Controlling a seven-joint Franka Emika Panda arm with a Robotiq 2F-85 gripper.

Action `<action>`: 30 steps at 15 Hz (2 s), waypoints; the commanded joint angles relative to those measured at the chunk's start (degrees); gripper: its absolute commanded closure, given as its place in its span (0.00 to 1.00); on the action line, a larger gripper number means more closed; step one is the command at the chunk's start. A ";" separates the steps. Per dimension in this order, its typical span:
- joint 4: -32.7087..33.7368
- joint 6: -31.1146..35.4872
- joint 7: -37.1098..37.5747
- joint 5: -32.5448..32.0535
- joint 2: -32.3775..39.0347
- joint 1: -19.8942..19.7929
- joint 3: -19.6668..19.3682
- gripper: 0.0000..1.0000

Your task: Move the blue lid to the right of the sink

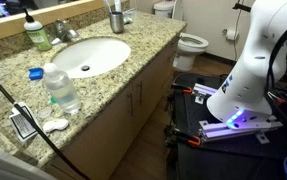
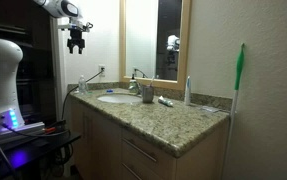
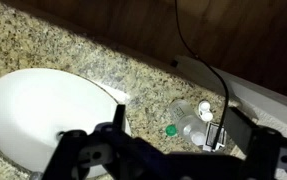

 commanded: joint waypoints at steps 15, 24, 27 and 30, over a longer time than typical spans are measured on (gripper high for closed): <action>-6.82 23.52 22.60 -0.34 16.97 -7.32 -2.01 0.00; -0.98 29.92 38.16 -0.35 23.41 -8.90 -5.45 0.00; 1.29 29.75 39.85 0.60 22.44 -8.53 -5.22 0.00; 7.02 31.85 40.40 4.32 30.48 -8.14 -5.00 0.00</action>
